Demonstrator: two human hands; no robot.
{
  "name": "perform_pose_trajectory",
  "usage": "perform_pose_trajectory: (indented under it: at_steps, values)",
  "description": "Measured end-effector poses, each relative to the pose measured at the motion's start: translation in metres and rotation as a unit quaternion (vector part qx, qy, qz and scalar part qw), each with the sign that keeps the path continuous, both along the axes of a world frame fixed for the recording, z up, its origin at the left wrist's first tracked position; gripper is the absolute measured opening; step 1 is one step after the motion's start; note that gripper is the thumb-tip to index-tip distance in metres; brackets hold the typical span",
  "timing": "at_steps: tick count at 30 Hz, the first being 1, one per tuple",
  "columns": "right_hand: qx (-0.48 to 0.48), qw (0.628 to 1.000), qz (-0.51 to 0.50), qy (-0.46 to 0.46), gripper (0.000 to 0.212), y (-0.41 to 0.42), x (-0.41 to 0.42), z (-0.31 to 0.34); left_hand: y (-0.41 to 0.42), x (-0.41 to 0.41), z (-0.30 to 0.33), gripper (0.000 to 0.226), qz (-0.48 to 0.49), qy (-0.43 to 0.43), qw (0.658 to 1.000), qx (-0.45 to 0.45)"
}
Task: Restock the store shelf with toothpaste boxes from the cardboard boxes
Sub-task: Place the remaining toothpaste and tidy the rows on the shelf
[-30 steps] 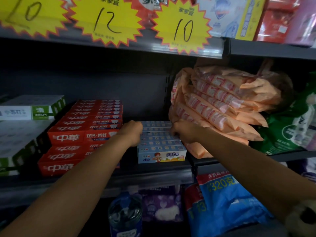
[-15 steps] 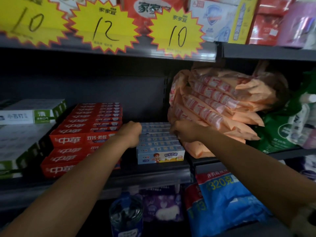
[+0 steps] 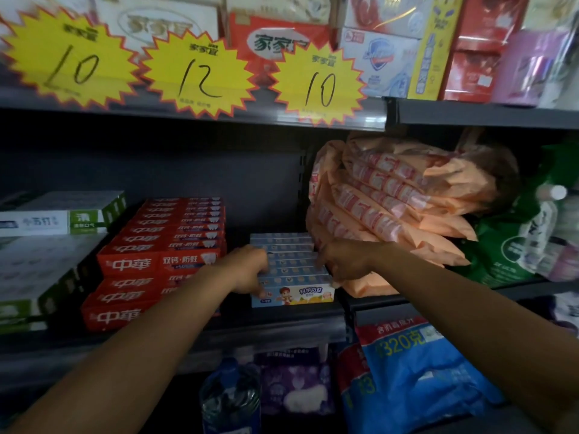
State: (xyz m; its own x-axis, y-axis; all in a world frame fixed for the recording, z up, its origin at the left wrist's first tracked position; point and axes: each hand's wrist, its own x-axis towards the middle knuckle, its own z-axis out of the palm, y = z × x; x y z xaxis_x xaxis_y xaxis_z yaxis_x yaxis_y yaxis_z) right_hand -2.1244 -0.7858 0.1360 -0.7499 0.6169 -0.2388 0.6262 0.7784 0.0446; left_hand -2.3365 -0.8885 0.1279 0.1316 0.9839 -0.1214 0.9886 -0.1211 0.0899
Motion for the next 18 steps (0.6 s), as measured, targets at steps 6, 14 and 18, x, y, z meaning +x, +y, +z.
perform_pose_trajectory:
  at_steps: [6,14,18]
  values:
    - [0.038,0.998,-0.009,0.039,0.035,0.011,-0.008,0.024,0.018,-0.012,0.015,0.012,0.061,-0.030,0.994,0.080]
    - [0.048,0.998,-0.038,0.000,0.030,0.036,-0.031,0.008,0.044,-0.014,0.011,0.023,0.150,0.003,0.985,0.088]
    - [0.051,0.997,-0.056,-0.023,0.027,0.039,-0.038,0.002,0.048,-0.012,0.008,0.024,0.152,-0.003,0.985,0.081]
